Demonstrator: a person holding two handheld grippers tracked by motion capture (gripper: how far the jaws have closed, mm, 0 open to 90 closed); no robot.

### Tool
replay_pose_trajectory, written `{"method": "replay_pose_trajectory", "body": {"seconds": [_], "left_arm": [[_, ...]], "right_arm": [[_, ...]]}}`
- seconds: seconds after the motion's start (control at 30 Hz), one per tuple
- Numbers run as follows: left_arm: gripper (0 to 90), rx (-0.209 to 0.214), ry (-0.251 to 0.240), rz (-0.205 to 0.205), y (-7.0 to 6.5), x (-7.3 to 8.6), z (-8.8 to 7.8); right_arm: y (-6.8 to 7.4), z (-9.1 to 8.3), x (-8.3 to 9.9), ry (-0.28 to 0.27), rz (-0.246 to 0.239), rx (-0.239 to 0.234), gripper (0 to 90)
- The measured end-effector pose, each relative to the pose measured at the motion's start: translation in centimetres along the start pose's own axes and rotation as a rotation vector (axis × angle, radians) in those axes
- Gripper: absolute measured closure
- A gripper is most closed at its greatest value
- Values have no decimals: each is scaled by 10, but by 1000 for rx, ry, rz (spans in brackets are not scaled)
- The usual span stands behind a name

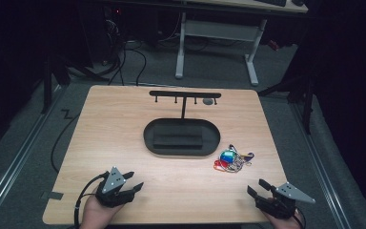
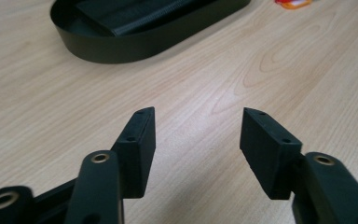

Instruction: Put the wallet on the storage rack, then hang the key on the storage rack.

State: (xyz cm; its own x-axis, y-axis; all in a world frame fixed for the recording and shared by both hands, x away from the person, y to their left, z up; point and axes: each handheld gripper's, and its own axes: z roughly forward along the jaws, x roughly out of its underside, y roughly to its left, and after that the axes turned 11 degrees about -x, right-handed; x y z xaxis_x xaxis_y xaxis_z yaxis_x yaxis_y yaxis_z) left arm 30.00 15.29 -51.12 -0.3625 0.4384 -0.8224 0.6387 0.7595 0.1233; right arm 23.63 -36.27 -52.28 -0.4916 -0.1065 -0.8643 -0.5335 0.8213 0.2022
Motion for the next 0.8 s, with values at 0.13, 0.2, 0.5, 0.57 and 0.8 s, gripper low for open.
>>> {"method": "replay_pose_trajectory", "body": {"seconds": [0.13,0.2,0.5,0.57,0.8], "left_arm": [[413,-13,-3,22,-2,0,1],[404,-6,-6,15,-2,-1,0],[347,25,-24,-21,1,0,0],[347,33,-27,-29,2,0,1],[318,60,-30,-24,1,-2,0]], "right_arm": [[0,1,1,16,-3,12,390],[1,2,1,24,-3,14,386],[7,13,-4,109,6,38,362],[7,19,-9,163,13,40,361],[15,34,-25,305,-41,73,336]]}}
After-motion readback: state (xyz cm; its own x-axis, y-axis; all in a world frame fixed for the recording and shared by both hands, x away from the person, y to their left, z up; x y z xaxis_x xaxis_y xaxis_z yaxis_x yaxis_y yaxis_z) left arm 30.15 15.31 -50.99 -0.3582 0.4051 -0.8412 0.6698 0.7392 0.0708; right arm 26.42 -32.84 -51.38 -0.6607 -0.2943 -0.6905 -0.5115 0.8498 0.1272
